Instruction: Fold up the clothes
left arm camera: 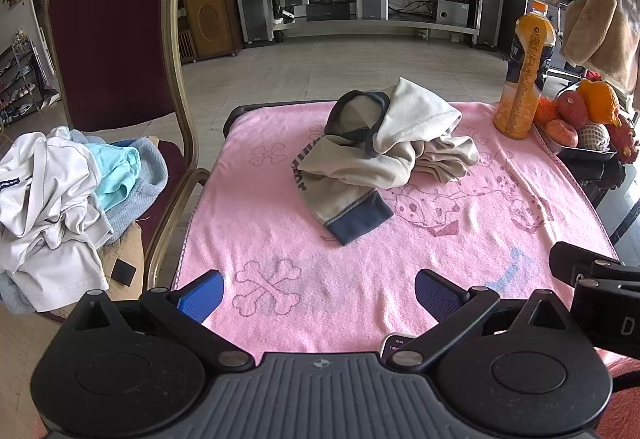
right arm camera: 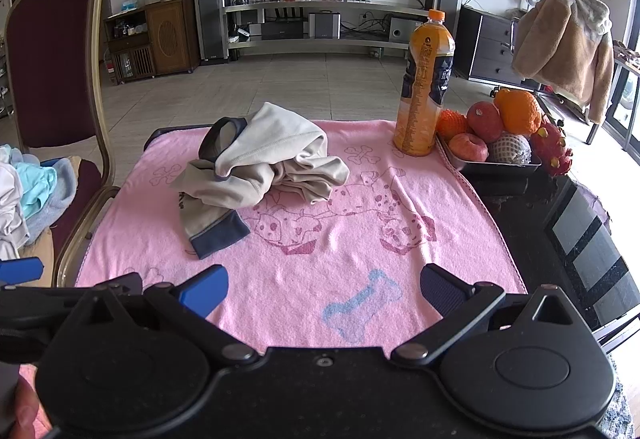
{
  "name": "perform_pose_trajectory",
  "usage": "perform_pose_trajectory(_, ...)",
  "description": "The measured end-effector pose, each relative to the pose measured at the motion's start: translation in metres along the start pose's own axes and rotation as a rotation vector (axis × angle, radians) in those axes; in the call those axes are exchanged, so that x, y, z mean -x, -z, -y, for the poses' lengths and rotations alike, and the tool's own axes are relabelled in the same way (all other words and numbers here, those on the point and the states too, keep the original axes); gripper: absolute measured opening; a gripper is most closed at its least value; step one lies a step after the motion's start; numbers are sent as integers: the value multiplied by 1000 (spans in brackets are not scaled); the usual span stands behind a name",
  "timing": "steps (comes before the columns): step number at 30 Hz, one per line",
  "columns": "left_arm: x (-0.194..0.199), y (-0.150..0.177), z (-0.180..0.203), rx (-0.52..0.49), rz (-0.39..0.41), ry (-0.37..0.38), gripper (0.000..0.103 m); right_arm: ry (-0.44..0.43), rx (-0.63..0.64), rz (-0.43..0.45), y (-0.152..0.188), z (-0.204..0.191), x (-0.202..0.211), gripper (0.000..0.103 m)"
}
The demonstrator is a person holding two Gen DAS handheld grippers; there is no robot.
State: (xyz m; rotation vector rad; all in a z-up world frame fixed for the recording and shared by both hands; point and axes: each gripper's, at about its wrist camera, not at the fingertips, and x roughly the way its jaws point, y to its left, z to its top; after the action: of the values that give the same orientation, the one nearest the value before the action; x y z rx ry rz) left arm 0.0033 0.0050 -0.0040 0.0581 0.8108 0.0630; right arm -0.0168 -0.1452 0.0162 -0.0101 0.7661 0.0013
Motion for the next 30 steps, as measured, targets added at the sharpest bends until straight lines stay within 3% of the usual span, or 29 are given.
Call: perform_pose_trajectory(30,0,-1,1,4,-5,-10,102,6,2,-6,-1,0,-2,103)
